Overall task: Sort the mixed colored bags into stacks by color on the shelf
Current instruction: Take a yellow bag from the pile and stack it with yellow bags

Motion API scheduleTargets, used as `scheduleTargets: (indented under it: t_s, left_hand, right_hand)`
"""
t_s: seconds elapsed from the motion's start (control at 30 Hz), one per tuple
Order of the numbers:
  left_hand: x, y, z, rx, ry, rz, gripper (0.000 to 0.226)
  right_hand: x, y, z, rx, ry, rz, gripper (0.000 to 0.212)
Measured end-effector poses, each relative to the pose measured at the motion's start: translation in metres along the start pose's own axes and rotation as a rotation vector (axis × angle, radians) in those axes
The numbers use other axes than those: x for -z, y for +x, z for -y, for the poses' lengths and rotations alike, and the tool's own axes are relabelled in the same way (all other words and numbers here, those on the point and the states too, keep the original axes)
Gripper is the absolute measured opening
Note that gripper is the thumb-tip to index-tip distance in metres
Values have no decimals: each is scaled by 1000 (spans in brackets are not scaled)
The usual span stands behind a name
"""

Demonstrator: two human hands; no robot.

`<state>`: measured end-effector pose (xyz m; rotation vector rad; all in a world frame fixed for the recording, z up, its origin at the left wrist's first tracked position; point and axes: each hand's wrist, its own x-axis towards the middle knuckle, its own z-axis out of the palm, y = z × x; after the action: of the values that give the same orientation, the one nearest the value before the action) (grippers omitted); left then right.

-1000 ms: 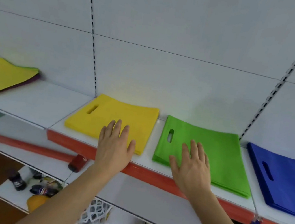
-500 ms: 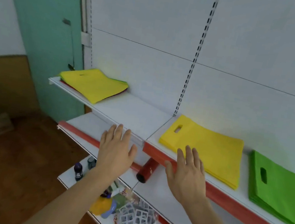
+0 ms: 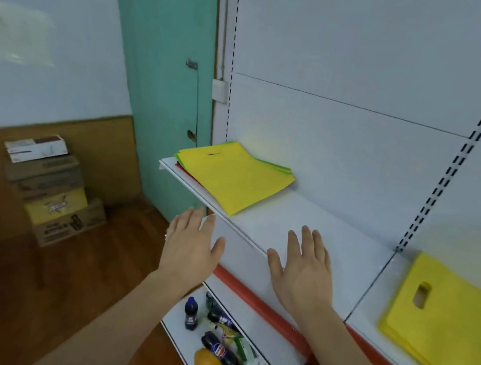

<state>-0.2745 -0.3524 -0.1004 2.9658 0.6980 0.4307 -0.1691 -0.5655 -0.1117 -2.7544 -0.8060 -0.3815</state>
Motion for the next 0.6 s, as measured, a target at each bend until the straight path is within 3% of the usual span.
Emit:
scheduleTargets:
  t_s: [0.33, 0.6]
  left_hand:
    - [-23, 103, 62, 16, 17, 1, 66]
    - [-54, 199, 116, -115, -5, 41, 63]
  right_hand:
    - [-50, 102, 45, 25, -20, 44, 75]
    - [-84, 166, 93, -38, -62, 41, 82]
